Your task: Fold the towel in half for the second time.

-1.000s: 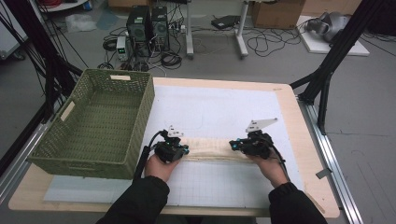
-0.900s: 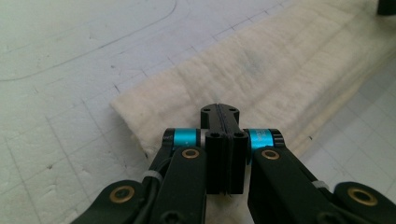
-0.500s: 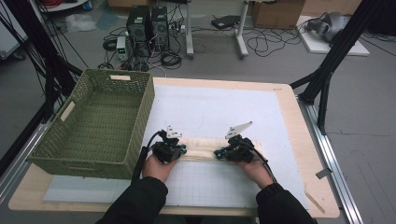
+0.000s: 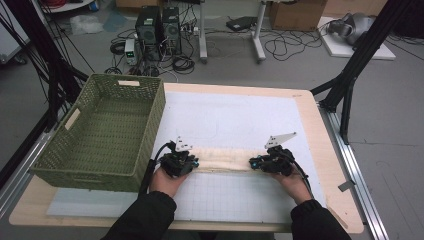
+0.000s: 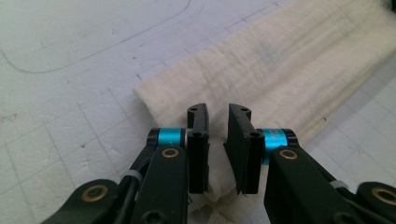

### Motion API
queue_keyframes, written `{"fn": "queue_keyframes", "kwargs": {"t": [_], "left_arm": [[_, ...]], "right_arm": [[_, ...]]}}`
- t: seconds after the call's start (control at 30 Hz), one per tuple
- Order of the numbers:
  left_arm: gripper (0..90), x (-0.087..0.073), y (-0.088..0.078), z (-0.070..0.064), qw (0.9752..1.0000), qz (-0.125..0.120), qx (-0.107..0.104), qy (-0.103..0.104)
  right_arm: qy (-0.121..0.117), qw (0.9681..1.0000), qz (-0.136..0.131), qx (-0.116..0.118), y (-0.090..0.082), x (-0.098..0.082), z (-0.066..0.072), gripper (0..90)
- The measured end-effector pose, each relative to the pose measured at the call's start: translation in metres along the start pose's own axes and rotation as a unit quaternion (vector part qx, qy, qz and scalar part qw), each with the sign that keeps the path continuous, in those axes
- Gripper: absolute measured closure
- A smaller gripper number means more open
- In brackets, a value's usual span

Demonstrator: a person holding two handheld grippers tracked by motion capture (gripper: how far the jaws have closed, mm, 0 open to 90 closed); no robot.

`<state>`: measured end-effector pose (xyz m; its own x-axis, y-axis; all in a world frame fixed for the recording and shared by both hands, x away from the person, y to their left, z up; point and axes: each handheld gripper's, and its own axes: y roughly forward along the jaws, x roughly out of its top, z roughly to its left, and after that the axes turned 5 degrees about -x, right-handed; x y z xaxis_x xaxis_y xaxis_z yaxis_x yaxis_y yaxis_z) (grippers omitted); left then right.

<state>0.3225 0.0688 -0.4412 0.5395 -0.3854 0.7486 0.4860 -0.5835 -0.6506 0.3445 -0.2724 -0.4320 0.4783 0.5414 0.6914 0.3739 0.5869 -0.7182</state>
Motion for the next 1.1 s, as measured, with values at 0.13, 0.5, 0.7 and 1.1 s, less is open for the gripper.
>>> {"fn": "queue_keyframes", "kwargs": {"t": [0.13,0.5,0.7,1.1], "left_arm": [[77.8,0.000,0.000,0.000,1.0000,0.000,0.002,0.001],[78.0,0.000,-0.001,-0.001,0.9999,0.001,0.007,0.011],[68.7,0.007,-0.007,-0.001,0.9997,-0.020,0.008,0.010],[64.6,0.005,-0.002,0.006,0.9997,0.010,0.021,0.010]], "right_arm": [[-0.005,0.9998,0.009,-0.014,-0.006,-0.011,-0.004,81.7],[0.013,0.9989,-0.004,-0.046,-0.033,-0.041,-0.019,80.4],[-0.007,0.9982,-0.037,-0.047,-0.037,-0.021,-0.012,69.8],[-0.020,0.9979,0.002,-0.062,-0.011,-0.012,-0.018,62.0]]}}
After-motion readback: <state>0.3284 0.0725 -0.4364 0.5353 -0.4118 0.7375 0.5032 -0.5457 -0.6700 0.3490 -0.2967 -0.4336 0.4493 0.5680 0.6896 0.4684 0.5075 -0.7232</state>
